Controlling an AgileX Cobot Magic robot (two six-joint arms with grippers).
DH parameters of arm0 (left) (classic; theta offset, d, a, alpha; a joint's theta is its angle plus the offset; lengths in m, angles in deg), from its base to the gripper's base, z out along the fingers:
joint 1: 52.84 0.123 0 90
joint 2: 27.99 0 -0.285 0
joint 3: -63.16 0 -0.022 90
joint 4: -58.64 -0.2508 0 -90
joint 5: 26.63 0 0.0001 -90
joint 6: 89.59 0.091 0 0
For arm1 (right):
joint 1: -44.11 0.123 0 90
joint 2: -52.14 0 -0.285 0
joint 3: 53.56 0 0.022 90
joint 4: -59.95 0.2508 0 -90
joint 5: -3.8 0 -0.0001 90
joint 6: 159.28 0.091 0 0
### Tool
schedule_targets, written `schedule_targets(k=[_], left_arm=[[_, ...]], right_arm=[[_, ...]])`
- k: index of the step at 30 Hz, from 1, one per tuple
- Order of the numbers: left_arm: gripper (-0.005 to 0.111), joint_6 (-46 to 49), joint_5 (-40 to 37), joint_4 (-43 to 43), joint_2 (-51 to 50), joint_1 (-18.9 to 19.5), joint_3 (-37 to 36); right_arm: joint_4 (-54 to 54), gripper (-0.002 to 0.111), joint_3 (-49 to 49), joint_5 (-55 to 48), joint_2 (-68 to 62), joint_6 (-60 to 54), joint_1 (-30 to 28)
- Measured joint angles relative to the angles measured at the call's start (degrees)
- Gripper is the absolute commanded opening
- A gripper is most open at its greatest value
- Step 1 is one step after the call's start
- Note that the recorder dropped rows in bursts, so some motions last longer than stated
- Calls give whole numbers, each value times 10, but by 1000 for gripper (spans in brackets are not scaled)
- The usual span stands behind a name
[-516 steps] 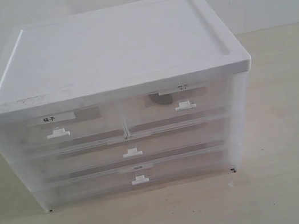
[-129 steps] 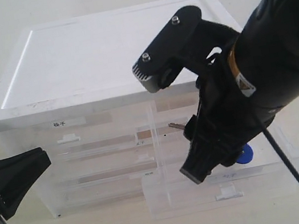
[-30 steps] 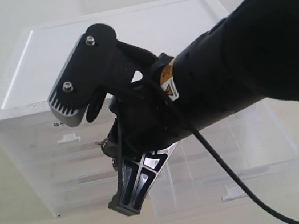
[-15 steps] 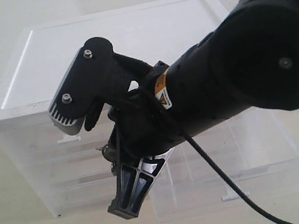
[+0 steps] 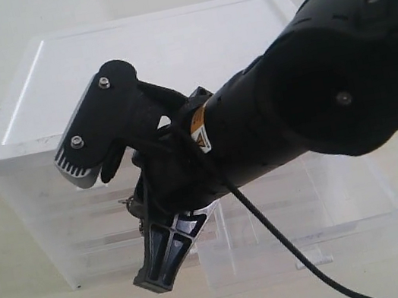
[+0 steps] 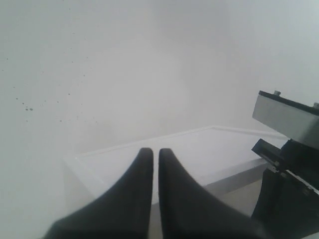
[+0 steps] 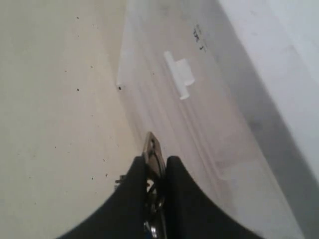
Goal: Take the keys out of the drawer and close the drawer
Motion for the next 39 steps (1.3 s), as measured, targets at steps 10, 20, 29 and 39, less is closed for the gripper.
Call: schedule_targets(k=[10,20,29,39], left_arm=[[5,-2,0,0,0,0,0],[5,-15,-1,-21,0,0,0],[5,-127,148,-215,1,0,0],[5,-237,241,-370,-76,0,-2]], right_arm=[[0,43,0,1,6,-8,0],[0,43,-2,-11,106,-5,0],[-28,43,-2,-10,217,14,0],[-52,43,-2,-12,278,41,0]])
